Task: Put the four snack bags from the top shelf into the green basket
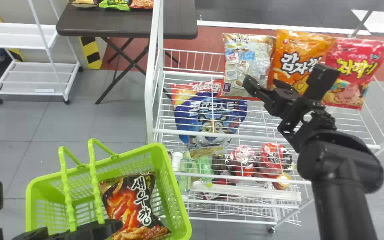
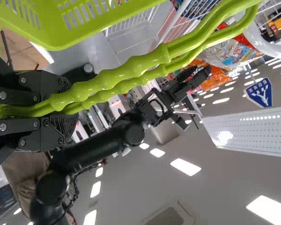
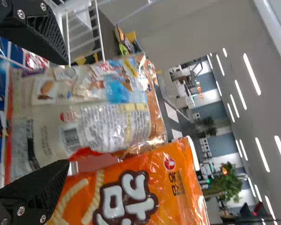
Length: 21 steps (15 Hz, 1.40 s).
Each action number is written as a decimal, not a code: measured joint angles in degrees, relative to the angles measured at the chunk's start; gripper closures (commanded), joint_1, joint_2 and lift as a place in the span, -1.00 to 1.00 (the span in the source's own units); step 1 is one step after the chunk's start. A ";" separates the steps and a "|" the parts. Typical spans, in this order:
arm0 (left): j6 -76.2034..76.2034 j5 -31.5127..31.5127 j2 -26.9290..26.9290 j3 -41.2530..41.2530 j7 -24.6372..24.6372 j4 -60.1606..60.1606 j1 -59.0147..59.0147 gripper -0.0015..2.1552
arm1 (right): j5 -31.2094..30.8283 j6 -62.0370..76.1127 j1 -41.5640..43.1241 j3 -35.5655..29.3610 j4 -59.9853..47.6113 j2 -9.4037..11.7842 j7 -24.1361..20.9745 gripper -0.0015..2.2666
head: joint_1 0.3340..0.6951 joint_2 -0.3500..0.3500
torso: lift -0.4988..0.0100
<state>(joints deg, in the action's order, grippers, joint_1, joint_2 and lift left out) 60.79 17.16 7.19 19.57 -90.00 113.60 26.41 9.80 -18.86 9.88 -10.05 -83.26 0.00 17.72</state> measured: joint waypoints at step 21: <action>1.38 2.20 2.57 -0.15 0.00 -1.79 -1.38 0.99 | 6.94 -12.65 -15.47 3.11 -27.82 0.17 0.34 0.99 | 1.00 -0.14 | 0.96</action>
<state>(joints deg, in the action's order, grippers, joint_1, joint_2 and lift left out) 62.17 19.36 9.76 19.43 -90.00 111.81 25.02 16.74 -31.52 -5.59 -6.94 -111.08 0.17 18.06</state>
